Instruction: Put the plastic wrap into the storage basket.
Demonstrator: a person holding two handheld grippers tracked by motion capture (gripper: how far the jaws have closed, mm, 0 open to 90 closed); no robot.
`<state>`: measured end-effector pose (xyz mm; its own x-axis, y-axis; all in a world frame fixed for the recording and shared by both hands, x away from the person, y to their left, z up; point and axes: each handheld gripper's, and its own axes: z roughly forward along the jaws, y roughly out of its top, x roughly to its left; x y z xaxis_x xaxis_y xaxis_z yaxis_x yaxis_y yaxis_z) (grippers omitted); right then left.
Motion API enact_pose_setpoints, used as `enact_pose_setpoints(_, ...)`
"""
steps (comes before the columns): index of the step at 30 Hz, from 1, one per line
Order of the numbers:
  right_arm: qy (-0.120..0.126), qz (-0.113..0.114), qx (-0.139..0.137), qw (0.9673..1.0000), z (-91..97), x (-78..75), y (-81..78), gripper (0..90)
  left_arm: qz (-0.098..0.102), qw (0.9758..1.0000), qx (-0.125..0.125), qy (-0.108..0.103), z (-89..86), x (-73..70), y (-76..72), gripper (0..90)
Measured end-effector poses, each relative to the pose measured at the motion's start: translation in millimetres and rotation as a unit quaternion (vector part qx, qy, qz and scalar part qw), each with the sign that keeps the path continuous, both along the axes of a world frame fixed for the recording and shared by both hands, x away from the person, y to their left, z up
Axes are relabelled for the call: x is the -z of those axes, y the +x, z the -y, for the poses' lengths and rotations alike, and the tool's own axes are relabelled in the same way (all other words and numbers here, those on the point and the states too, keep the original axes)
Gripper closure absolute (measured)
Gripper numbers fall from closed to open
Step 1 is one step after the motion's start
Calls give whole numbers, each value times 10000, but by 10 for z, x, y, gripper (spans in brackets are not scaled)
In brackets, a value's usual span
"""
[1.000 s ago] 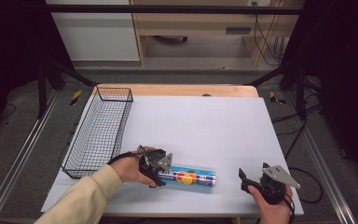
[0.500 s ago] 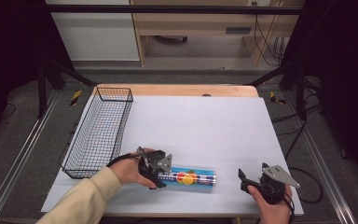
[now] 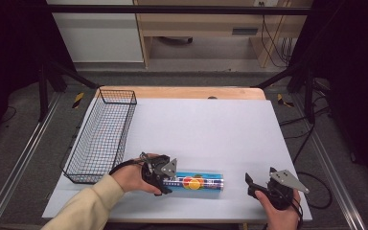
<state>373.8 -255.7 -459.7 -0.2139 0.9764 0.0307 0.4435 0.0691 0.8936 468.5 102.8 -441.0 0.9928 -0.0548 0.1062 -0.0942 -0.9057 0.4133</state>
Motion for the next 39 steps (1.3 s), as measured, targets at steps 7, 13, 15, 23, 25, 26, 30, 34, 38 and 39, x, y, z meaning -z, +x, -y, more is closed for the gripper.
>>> enact_pose_setpoints(7, 22, -6, 38, 10000, 14, 4, 2, 113, 148, 9991, -167, -363, 2, -197, -82, 316)
enact_pose_setpoints(13, -14, -4, 39, 10000, 10, 1, -1, 113, 309, 9954, -365, -835, -56, -410, -124, 316)
enact_pose_setpoints(15, -61, -9, 35, 10000, 4, 0, -2, 114, 329, 9933, -472, -1001, -71, -457, -147, 316)
enact_pose_setpoints(23, -76, -32, 56, 10000, -5, 4, 2, 117, 402, 9875, -646, -1381, -122, -552, -236, 317)
enact_pose_setpoints(25, -75, -37, 62, 9999, -5, 4, 1, 117, 405, 9877, -697, -1343, -126, -571, -266, 317)
enact_pose_setpoints(26, -75, -36, 61, 9999, -6, 4, 2, 117, 414, 9875, -723, -1339, -130, -577, -277, 317)
enact_pose_setpoints(30, -97, -28, 48, 9999, -11, 4, 2, 119, 405, 9866, -773, -1375, -164, -596, -321, 318)
enact_pose_setpoints(34, -80, -47, 43, 9999, -10, 6, 5, 120, 412, 9858, -818, -1404, -196, -614, -337, 318)
enact_pose_setpoints(38, -72, -51, 29, 10000, -13, 7, 7, 116, 434, 9815, -992, -1582, -261, -711, -300, 318)
enact_pose_setpoints(39, -74, -34, 35, 10000, -13, 7, 5, 116, 467, 9806, -1028, -1603, -275, -746, -296, 318)
